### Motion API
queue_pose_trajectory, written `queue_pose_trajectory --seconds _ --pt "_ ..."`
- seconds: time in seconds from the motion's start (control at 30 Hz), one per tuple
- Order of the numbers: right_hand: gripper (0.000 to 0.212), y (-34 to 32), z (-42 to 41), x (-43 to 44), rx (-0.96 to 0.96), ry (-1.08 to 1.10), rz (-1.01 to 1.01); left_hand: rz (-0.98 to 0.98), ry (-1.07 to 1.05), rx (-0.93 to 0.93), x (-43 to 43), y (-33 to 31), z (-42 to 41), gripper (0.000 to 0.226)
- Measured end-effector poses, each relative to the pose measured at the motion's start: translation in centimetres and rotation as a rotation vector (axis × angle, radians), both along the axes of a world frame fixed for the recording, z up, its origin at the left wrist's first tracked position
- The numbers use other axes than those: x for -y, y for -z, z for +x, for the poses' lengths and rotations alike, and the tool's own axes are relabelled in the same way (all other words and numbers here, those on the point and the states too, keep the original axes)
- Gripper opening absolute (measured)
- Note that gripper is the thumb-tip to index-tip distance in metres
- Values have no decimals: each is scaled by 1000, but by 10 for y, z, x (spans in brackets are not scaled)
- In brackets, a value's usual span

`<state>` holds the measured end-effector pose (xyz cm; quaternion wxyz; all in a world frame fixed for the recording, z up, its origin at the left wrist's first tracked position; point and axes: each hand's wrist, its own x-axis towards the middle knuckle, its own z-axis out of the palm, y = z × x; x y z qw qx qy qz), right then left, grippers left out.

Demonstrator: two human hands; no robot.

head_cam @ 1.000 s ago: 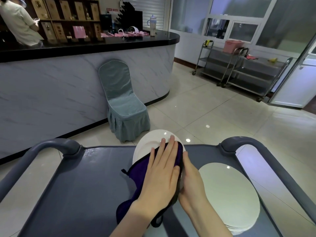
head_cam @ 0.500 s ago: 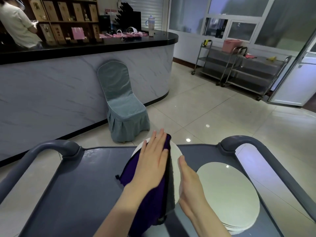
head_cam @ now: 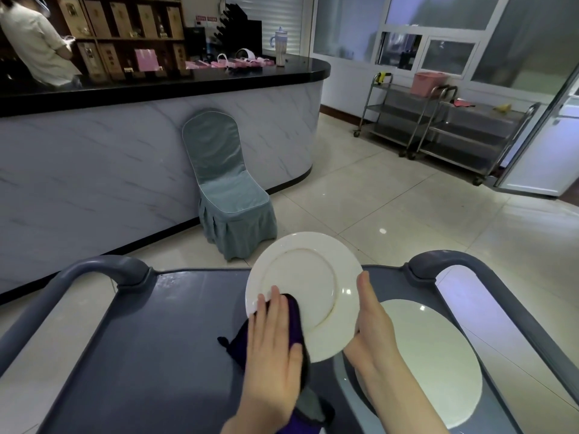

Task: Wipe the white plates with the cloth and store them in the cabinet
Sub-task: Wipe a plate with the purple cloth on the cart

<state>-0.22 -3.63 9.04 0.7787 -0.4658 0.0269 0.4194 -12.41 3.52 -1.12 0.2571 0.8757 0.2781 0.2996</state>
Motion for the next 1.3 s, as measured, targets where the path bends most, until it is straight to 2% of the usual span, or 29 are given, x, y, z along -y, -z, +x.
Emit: queue_pose_trajectory --seconds 0.07,0.23,0.4,0.47,0.63,0.7,0.8,0.93,1.03,1.13,1.2,1.3 --pt "53 1 -2 -4 -25 -8 19 114 -2 -97 12 -4 10 86" --pt "36 3 -13 -8 112 -64 -47 219 85 -144 -2 -44 40 67" --pt "37 11 -14 -6 130 -85 -91 347 175 -220 -21 -72 59 58" --pt "35 7 -11 -6 174 -95 -119 300 195 -185 -25 -73 58 59" --pt "40 5 -6 -4 208 -101 -190 33 120 -21 -40 -61 50 59" --pt "47 1 -4 -2 187 -88 -180 -25 41 0 -48 -48 41 59" --pt "43 -6 4 1 209 -45 -175 -82 -35 -14 -43 -30 21 59" --pt "38 -8 11 -2 168 33 -145 -72 -3 -38 -6 -19 13 68" --pt "42 -9 7 -3 107 39 -127 56 39 -113 13 -14 22 75" --pt "47 -4 1 0 58 24 -115 172 55 -179 7 -27 30 68" --pt "50 1 -2 1 59 1 -112 109 74 -188 -8 -38 31 65" --pt "43 0 -5 6 109 -7 -131 30 -8 -169 -34 -42 27 65"
